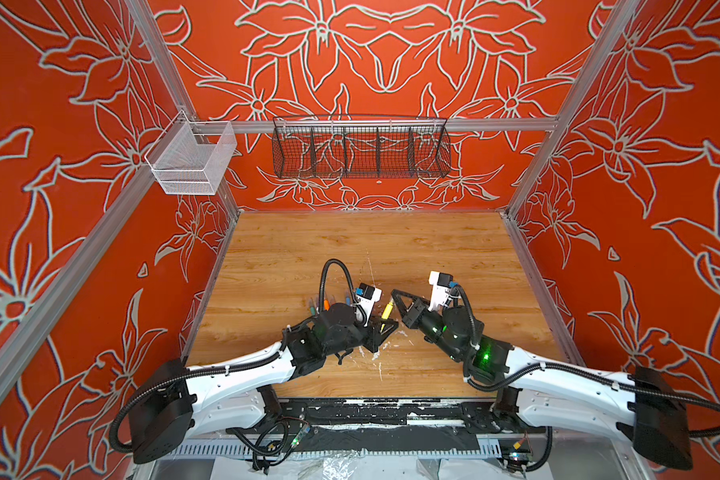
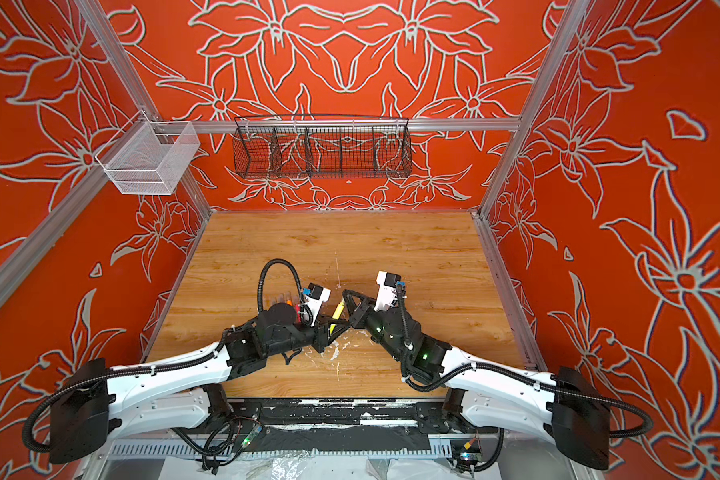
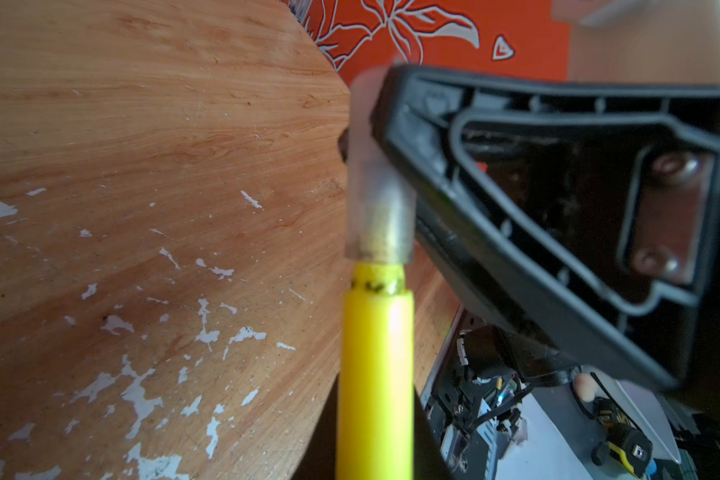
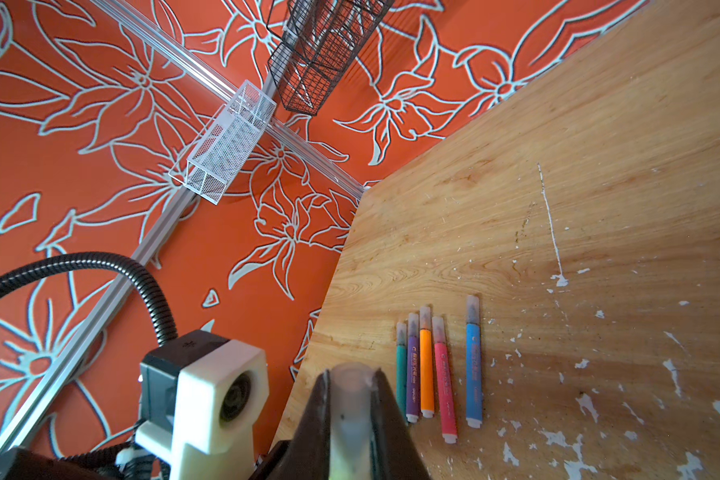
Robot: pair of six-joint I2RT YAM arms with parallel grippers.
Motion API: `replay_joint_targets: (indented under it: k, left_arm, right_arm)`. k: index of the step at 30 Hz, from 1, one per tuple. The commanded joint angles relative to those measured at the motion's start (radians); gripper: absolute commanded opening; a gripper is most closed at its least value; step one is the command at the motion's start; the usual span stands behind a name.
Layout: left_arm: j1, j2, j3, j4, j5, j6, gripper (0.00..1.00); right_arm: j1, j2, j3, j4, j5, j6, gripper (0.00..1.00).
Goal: Insert the pens into the pen caps
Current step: 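Lower the cap in the right gripper down onto the yellow marker tip, then press the cap down onto the yellow marker with the right gripper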
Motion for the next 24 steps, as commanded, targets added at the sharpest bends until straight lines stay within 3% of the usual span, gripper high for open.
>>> replay_joint_targets:
  k: [1, 4, 7, 12, 18, 21, 24]
  left_arm:
    - [0.033, -0.027, 0.06, 0.065, -0.034, -0.007, 0.0]
    - [0.05, -0.031, 0.062, 0.086, -0.024, -0.022, 0.0]
    - [0.083, -0.021, 0.061, 0.132, 0.055, -0.06, 0.0]
    - [0.093, -0.025, 0.061, 0.183, 0.114, -0.069, 0.0]
    - [0.102, -0.077, 0.062, 0.119, 0.075, -0.043, 0.0]
    - [0.102, -0.116, 0.041, 0.089, 0.061, 0.025, 0.0]
    - [0.102, -0.168, 0.019, 0.047, 0.049, 0.106, 0.0]
  right_arm:
    - [0.073, 0.02, -0.044, 0.059, -0.103, -0.033, 0.0]
    - [0.111, 0.035, -0.076, 0.151, -0.093, -0.026, 0.0]
    - [0.16, 0.059, -0.102, 0.268, -0.078, -0.059, 0.0]
    - [0.199, 0.124, -0.075, 0.338, -0.101, -0.092, 0.0]
    - [0.207, 0.111, -0.082, 0.327, -0.057, -0.111, 0.01]
    - [0.205, 0.01, -0.098, 0.228, 0.021, -0.122, 0.25]
    - [0.201, -0.123, -0.092, 0.085, 0.069, -0.157, 0.38]
